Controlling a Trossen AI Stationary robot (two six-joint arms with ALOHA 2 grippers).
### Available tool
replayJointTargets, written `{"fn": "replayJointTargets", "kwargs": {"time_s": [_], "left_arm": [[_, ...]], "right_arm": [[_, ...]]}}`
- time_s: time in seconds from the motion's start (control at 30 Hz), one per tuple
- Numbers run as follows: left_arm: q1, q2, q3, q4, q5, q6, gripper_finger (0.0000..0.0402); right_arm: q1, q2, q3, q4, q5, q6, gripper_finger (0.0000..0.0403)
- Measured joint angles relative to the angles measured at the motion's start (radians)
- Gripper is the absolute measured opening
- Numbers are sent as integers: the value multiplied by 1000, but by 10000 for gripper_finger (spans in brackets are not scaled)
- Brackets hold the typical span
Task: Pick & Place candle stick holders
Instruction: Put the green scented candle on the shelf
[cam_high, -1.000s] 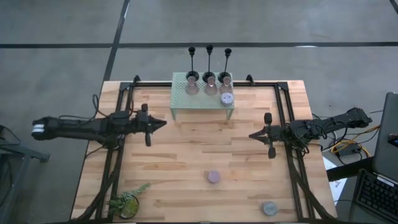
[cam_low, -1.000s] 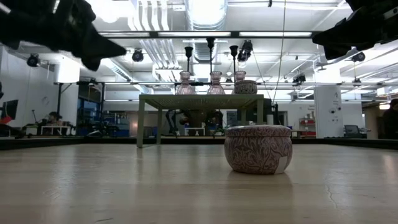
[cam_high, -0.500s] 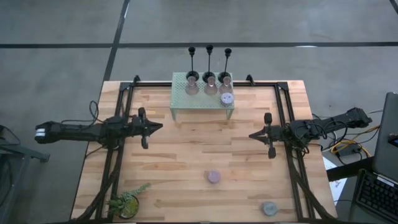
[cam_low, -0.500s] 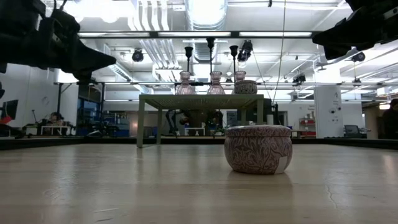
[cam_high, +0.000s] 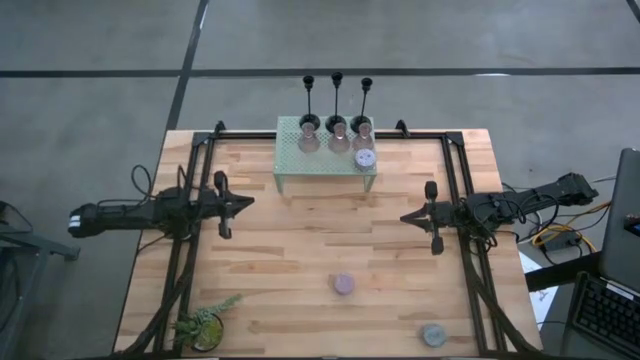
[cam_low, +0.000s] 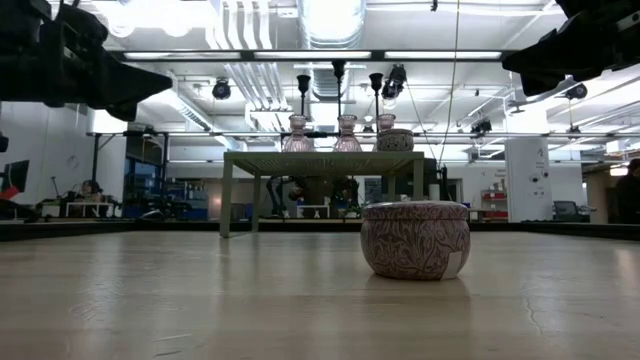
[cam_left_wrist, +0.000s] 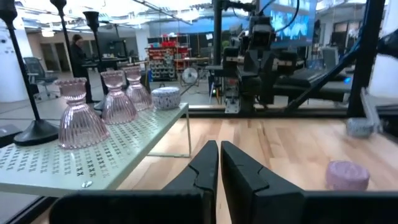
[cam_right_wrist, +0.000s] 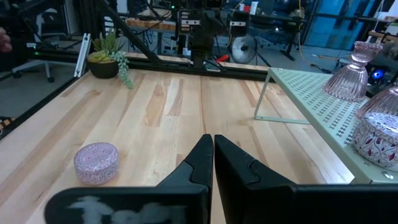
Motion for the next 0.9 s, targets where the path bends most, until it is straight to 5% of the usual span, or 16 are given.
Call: {"fn": "replayJointTargets", "kwargs": {"time_s": [0.9], "left_arm": [[0,3,0,-10,-6,-23,23]], "right_arm": [[0,0,0,1,0,-23,8]]}}
